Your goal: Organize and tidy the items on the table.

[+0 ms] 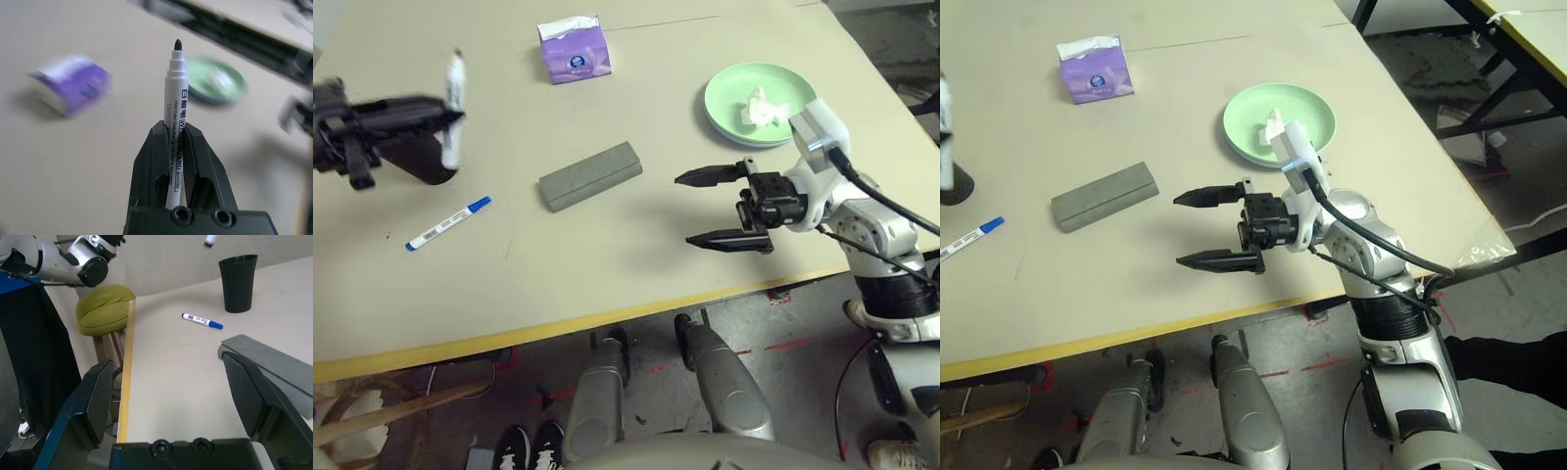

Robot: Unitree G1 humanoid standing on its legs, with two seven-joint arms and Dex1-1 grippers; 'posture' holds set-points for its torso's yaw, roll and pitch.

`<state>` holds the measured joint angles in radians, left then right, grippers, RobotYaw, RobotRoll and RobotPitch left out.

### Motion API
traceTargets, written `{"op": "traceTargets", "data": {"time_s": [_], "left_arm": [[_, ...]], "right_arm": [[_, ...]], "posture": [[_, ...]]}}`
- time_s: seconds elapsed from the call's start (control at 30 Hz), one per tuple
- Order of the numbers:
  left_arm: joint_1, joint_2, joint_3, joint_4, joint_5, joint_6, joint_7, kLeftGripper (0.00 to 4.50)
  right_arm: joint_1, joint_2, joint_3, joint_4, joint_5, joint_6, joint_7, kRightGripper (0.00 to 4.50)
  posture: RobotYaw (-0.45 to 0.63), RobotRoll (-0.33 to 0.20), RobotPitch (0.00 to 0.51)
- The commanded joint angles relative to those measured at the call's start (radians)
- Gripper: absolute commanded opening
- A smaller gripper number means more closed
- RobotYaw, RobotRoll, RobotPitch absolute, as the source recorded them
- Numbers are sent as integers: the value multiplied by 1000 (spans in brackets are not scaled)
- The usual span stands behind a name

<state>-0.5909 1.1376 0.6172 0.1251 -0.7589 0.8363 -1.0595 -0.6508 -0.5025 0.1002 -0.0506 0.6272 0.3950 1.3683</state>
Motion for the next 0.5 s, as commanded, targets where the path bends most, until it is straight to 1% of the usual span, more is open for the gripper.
{"op": "traceTargets", "data": {"time_s": [0.03,0.1,0.17,0.3,0.5], "left_arm": [[21,-4,62,76,77,-136,70,280],[55,-4,60,132,146,-245,96,280],[60,-12,58,195,195,-339,140,280],[24,-40,31,335,278,-530,224,280],[-57,-89,-21,496,337,-728,277,280]], "right_arm": [[-12,8,0,9,-3,-12,8,4500],[-20,11,-2,16,-4,-14,5,4500],[-24,13,-3,20,-4,-14,3,4500],[-31,19,-3,27,-7,-16,-4,4500],[-37,23,-7,25,-6,-10,-16,4500]], "posture": [[-139,0,291],[-135,0,288],[-135,0,288],[-133,0,285],[-140,0,288]]}}
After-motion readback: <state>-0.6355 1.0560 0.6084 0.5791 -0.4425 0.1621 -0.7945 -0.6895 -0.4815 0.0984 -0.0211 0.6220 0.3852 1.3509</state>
